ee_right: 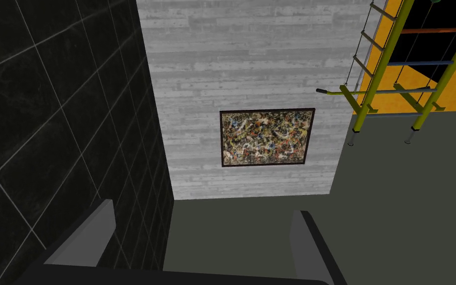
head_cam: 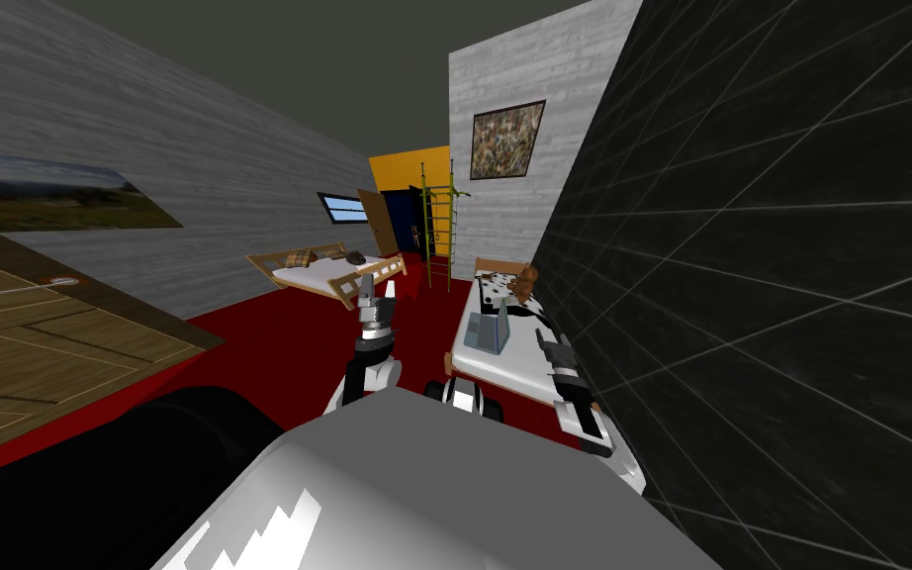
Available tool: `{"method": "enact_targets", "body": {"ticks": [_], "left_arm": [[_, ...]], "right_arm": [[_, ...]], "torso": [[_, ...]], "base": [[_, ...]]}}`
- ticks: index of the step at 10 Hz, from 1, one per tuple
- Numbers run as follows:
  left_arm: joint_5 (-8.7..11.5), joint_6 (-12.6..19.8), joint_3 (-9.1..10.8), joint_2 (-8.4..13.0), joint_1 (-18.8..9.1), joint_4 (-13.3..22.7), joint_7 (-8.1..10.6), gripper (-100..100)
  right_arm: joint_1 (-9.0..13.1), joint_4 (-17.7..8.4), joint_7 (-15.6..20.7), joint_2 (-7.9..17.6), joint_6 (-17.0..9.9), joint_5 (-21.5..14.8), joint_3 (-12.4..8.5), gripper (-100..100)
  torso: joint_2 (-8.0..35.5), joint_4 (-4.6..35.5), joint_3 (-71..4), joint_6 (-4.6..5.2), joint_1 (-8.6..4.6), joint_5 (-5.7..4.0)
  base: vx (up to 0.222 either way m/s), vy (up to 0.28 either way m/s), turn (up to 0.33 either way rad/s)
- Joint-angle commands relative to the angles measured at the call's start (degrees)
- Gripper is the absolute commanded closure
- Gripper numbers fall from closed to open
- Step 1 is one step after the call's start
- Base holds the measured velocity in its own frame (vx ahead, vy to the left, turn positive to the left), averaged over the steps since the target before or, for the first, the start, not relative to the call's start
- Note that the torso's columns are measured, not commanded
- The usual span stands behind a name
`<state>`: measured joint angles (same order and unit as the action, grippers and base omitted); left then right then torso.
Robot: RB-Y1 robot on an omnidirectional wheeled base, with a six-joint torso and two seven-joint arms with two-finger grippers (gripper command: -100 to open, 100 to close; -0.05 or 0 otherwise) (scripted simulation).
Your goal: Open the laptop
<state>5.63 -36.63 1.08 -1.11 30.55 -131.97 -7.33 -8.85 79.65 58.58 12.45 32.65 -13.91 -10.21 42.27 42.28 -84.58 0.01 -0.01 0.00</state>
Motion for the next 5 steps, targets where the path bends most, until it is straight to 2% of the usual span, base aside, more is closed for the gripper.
{"method": "enact_targets", "body": {"ticks": [1, 2, 3, 4, 5], "left_arm": [[0.0, 0.0, 0.0, 0.0, 0.0, 0.0, 0.0, 0], [0.0, 0.0, 0.0, 0.0, 0.0, 0.0, 0.0, 0], [0.0, 0.0, 0.0, 0.0, 0.0, 0.0, 0.0, 0], [0.0, 0.0, 0.0, 0.0, 0.0, 0.0, 0.0, 0], [0.0, 0.0, 0.0, 0.0, 0.0, 0.0, 0.0, 0]], "right_arm": [[0.99, -2.95, 3.94, -0.07, 0.07, -0.75, -0.58, -100], [0.99, -3.16, 5.42, -0.07, 0.07, -0.75, -0.58, -100], [2.19, -5.36, 7.09, -0.26, 0.24, -1.41, -1.1, -100], [2.19, -6.26, 8.75, -0.26, 0.24, -1.41, -1.1, -100], [2.19, -6.26, 9.2, -0.26, 0.24, -1.41, -1.1, -100]], "torso": [[0.06, 0.02, 0.04, 0.0, 0.03, 0.01], [0.03, 0.01, 0.03, -0.02, 0.03, 0.01], [0.02, 0.01, 0.01, 0.0, 0.01, 0.01], [-0.01, 0.0, 0.0, -0.01, -0.01, 0.0], [0.0, 0.0, 0.0, 0.0, -0.01, 0.0]], "base": [[0.021, 0.004, 0.025], [0.022, 0.003, 0.017], [0.029, 0.0, 0.022], [0.025, -0.002, 0.014], [0.012, -0.002, 0.0]]}}
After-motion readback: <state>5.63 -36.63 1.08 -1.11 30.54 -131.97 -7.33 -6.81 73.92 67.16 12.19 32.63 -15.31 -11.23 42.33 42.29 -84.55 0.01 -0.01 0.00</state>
